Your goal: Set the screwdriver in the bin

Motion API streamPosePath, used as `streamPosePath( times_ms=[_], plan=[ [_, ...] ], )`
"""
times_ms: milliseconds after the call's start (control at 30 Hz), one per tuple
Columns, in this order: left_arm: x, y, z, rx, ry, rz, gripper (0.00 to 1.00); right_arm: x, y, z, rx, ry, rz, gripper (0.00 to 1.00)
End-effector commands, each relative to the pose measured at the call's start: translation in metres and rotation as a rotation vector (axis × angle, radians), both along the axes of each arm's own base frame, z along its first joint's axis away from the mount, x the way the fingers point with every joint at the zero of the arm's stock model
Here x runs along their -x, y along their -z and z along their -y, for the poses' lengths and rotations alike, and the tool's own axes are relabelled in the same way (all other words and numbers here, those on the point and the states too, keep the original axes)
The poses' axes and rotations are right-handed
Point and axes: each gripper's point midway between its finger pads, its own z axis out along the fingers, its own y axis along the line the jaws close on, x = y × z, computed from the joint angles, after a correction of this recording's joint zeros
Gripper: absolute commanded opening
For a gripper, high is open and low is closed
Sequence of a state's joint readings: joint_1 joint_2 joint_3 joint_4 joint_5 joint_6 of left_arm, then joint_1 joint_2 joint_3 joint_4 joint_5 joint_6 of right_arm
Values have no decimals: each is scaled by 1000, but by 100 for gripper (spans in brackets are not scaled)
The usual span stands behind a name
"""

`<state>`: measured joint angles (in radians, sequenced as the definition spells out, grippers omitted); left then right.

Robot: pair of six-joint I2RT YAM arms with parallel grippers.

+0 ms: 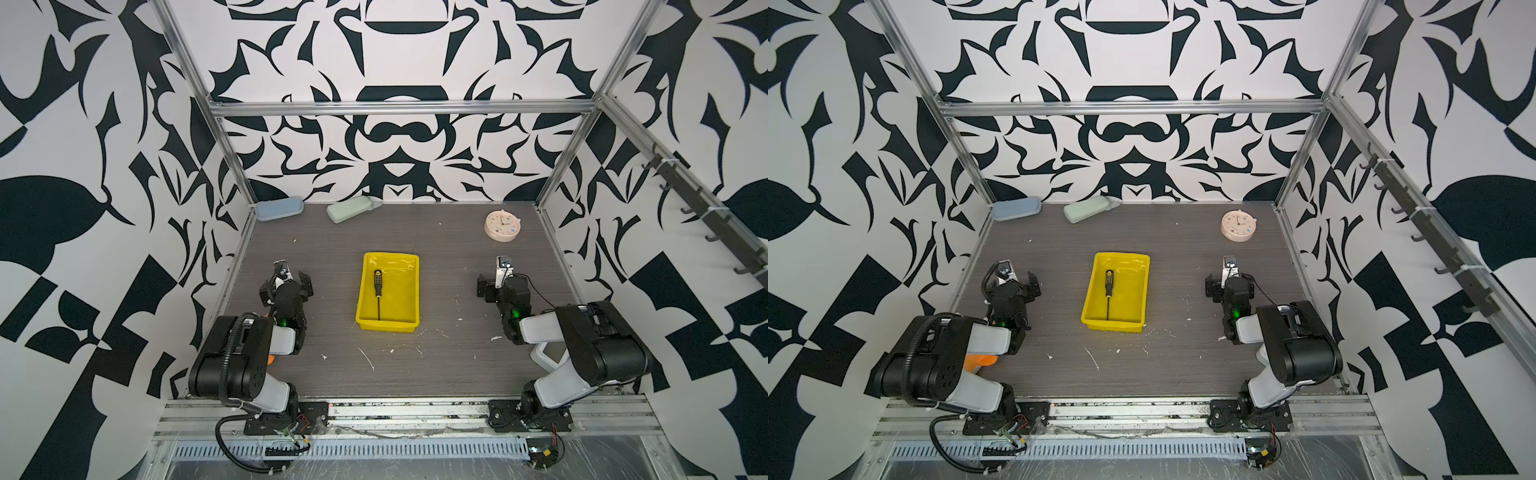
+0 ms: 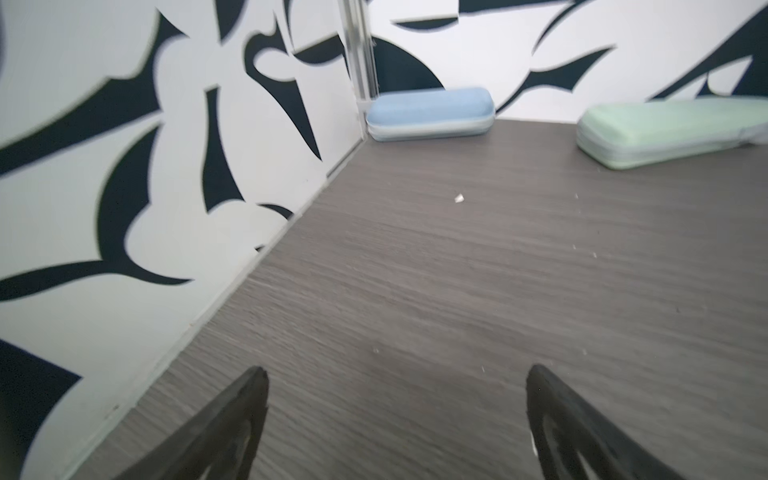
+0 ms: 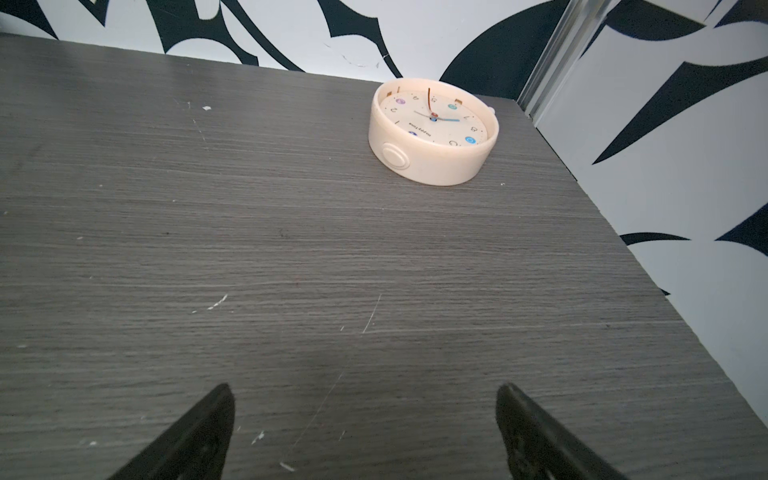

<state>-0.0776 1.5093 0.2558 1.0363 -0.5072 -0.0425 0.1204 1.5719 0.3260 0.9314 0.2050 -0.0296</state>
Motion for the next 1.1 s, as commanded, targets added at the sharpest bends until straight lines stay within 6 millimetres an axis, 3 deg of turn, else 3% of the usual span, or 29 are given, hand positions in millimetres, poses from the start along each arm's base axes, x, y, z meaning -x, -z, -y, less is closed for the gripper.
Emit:
streamPosePath(
  times_ms=[0, 200, 1067],
  plan=[
    [-17, -5, 4, 59, 49, 41, 99, -6, -14, -2, -1, -7, 41, 100],
    [-27, 2, 1, 95, 73, -14, 99, -6, -13, -1, -1, -5, 40, 100],
    [-26, 2, 1, 98, 73, -17, 99, -10, -11, -4, -52, -39, 24, 100]
  ],
)
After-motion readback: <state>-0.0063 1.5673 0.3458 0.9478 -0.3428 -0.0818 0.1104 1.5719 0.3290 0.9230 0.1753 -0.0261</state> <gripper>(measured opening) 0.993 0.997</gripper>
